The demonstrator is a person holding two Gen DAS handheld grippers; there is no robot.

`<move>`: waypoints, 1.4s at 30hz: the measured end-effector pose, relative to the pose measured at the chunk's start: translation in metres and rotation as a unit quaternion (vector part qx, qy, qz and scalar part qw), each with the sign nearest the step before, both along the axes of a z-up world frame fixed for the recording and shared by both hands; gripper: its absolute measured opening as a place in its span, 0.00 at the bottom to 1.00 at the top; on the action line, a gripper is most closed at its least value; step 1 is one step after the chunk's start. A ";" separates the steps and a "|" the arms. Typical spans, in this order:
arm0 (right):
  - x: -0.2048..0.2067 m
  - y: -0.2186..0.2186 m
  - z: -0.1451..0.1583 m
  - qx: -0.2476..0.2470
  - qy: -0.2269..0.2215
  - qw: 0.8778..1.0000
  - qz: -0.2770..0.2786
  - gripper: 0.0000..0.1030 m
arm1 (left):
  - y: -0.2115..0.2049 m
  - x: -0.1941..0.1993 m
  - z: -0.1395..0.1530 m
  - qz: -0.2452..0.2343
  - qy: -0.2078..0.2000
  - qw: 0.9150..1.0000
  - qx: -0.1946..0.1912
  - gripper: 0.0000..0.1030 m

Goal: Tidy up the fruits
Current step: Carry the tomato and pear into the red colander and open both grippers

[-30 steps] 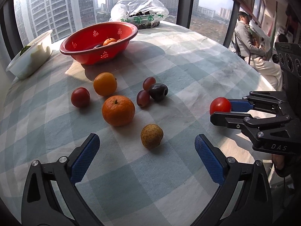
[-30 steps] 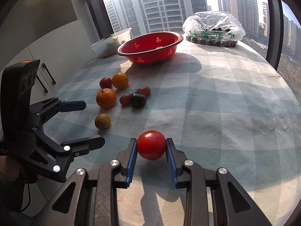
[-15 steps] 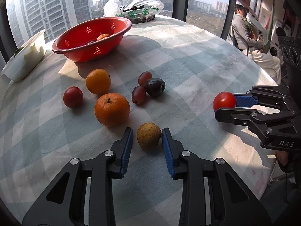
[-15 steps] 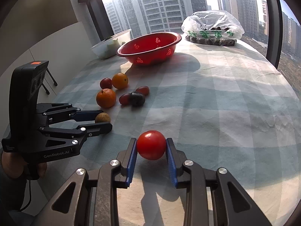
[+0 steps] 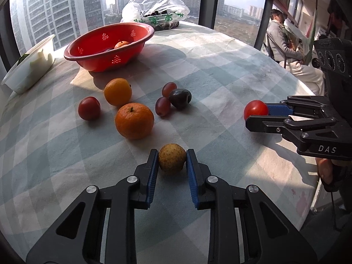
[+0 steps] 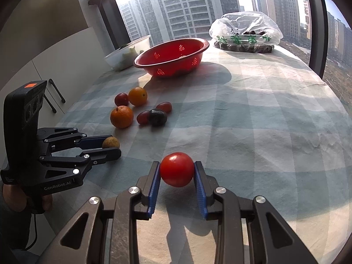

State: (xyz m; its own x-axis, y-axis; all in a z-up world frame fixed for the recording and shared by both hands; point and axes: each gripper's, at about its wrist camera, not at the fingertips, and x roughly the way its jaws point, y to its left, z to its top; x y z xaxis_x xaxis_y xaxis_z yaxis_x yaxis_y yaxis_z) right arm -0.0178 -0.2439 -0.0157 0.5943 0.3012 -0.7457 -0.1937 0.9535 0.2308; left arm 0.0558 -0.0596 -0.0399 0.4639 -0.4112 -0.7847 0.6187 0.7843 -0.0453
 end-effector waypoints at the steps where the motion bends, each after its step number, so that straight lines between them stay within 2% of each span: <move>1: 0.001 -0.001 0.001 0.002 0.000 1.000 -0.001 0.32 | 0.005 0.000 0.002 0.003 -0.001 1.000 -0.005 0.23; 5: 0.007 -0.008 0.007 0.005 -0.004 1.000 -0.010 0.32 | 0.027 0.005 0.019 0.019 -0.010 0.999 -0.024 0.23; 11: 0.030 -0.026 0.029 0.012 -0.019 0.999 -0.028 0.32 | 0.064 0.036 0.053 0.042 -0.039 0.998 -0.031 0.23; 17: 0.073 -0.031 0.064 -0.002 -0.056 0.998 -0.026 0.32 | 0.076 0.092 0.085 0.044 -0.068 0.996 -0.028 0.23; 22: 0.121 -0.014 0.077 -0.021 -0.070 0.997 -0.006 0.32 | 0.057 0.157 0.098 0.028 -0.070 0.997 -0.015 0.23; 26: 0.166 -0.001 0.074 -0.020 -0.056 0.998 0.010 0.32 | 0.032 0.206 0.095 0.015 -0.066 0.998 0.004 0.23; 31: 0.210 0.019 0.066 -0.036 -0.054 0.998 0.026 0.32 | 0.006 0.249 0.079 0.002 -0.055 0.998 0.025 0.23; 42: 0.277 0.042 0.033 -0.063 -0.024 0.997 0.043 0.32 | -0.014 0.295 0.036 -0.001 -0.034 0.998 0.048 0.23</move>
State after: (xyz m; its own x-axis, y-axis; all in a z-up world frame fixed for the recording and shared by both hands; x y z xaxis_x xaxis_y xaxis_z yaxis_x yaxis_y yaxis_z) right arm 0.2590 -0.2023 0.0169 0.6053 0.2592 -0.7526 -0.2847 0.9535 0.0995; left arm 0.3505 -0.0736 -0.0037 0.5171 -0.3374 -0.7866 0.6196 0.7816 0.0721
